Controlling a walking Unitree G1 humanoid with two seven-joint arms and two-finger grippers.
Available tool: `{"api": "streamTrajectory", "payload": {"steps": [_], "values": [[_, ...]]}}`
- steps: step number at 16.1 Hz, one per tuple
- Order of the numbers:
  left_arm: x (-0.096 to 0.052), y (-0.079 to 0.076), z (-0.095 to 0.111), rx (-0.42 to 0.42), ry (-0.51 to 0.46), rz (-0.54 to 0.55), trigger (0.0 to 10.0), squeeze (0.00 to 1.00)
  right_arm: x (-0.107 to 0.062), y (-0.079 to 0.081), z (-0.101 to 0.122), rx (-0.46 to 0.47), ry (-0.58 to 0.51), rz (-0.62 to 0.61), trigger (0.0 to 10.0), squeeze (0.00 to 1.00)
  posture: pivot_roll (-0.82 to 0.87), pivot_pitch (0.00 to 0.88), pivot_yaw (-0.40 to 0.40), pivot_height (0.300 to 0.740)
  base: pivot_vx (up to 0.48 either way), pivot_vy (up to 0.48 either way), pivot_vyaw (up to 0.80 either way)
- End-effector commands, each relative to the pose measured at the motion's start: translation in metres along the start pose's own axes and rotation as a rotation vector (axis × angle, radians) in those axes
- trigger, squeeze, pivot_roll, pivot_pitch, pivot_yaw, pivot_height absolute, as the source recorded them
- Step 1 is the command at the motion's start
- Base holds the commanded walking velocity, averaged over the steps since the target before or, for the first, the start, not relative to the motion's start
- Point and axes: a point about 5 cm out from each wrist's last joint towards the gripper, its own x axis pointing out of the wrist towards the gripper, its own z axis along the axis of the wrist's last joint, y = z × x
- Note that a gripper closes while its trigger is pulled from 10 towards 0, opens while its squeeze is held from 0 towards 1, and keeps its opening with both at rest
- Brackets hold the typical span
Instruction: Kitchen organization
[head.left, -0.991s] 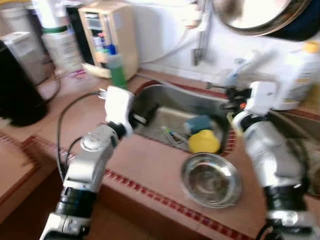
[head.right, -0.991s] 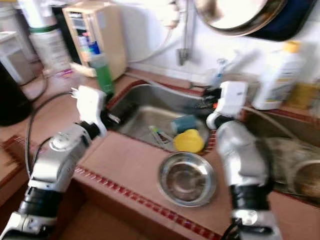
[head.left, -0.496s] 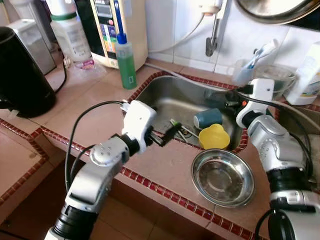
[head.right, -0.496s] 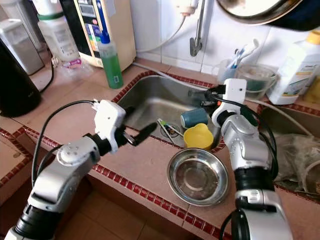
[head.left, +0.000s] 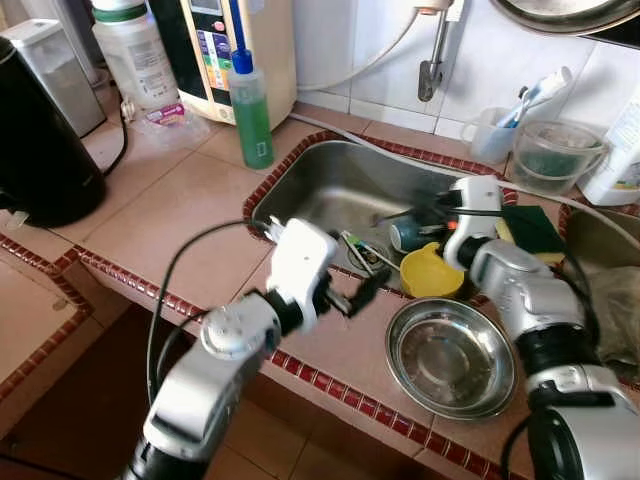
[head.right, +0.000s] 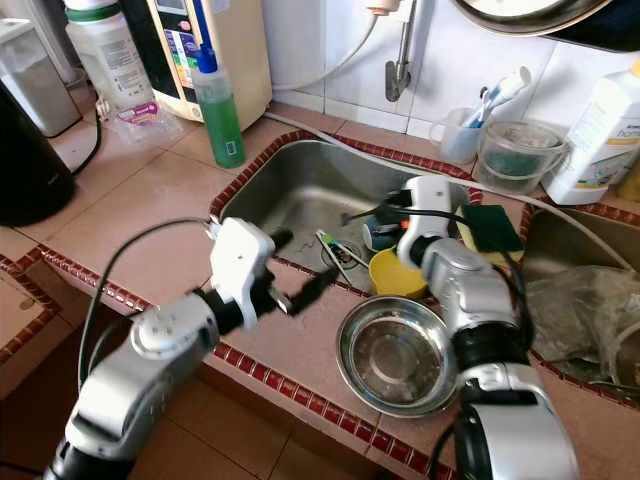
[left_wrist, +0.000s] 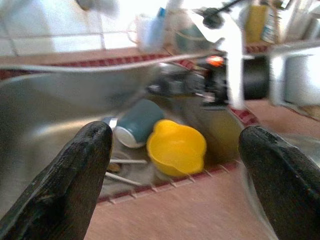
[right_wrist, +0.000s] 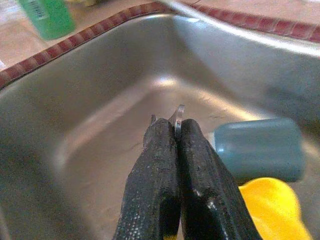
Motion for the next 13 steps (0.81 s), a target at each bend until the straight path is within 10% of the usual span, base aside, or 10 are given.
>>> {"api": "streamTrajectory", "payload": {"steps": [1,4,5,13], "values": [[-0.0012,-0.0032,0.0031,0.018,-0.001,-0.008,10.0,0.0,0.0025,0.0027,0.0066,0.011,-0.016,0.026,10.0,0.0,-0.11,0.143,0.045,0.74,0.0,0.0,0.0],[-0.0018,-0.0035,0.0022,0.011,0.008,-0.004,10.0,0.0,0.0035,0.0032,0.0061,0.039,-0.01,0.055,10.0,0.0,-0.11,0.139,0.045,0.74,0.0,0.0,0.0],[-0.0023,-0.0026,0.0025,0.016,0.014,-0.001,10.0,0.0,0.0037,0.0027,0.0073,0.049,-0.015,0.062,10.0,1.0,-0.11,0.133,0.046,0.74,0.0,0.0,0.0],[-0.0034,0.0009,-0.0002,0.077,0.017,0.028,10.0,0.0,0.001,-0.0035,0.0018,0.039,-0.023,0.03,10.0,1.0,-0.12,0.117,0.047,0.74,0.0,0.0,0.0]]}}
